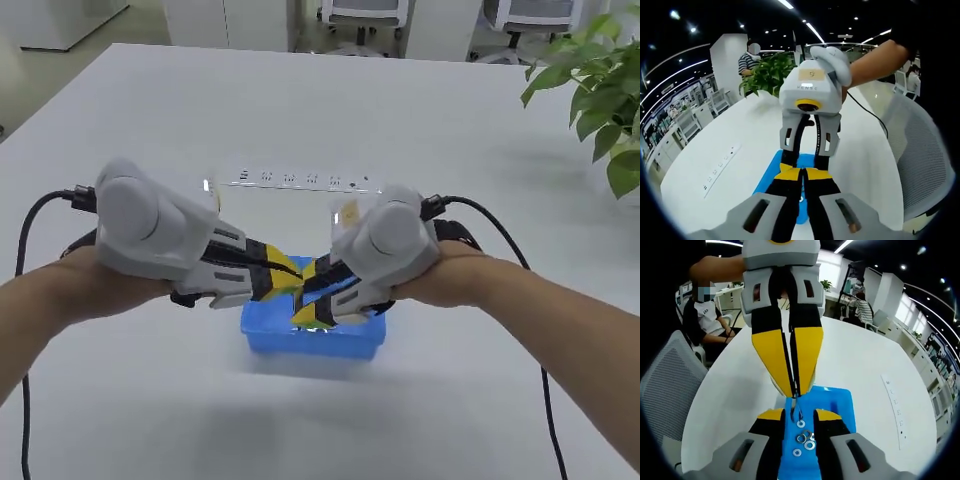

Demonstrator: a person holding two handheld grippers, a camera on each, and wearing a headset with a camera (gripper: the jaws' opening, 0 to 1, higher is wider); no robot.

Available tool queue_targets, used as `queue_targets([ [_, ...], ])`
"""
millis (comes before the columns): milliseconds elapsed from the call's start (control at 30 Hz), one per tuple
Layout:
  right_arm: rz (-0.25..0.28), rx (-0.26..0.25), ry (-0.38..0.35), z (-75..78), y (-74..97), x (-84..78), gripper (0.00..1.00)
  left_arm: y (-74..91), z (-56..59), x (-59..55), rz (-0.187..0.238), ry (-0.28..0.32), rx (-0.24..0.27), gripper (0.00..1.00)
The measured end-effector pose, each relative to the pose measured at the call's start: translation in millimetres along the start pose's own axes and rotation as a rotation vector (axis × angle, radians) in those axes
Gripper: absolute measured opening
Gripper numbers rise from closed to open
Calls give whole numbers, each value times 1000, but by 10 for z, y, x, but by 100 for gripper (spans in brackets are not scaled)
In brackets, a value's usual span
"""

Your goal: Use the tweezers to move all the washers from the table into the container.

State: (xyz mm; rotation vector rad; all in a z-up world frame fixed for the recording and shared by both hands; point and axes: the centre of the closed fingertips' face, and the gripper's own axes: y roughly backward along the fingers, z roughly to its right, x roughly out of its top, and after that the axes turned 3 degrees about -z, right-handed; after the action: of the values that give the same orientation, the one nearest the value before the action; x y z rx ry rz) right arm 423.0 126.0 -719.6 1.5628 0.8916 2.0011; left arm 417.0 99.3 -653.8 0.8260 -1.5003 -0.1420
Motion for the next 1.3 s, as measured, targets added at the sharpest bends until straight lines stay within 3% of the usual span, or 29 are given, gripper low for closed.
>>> queue_targets([
  [633, 25, -145, -165, -80, 462, -174, 53, 155, 135, 162, -3, 15, 11, 5],
  [1000, 55, -223, -243, -157, 675, -280, 71, 159, 276, 202, -1, 21, -18, 5],
  [1300, 79, -247, -266, -276, 747, -303, 73, 151, 437, 278, 22, 14, -55, 5],
])
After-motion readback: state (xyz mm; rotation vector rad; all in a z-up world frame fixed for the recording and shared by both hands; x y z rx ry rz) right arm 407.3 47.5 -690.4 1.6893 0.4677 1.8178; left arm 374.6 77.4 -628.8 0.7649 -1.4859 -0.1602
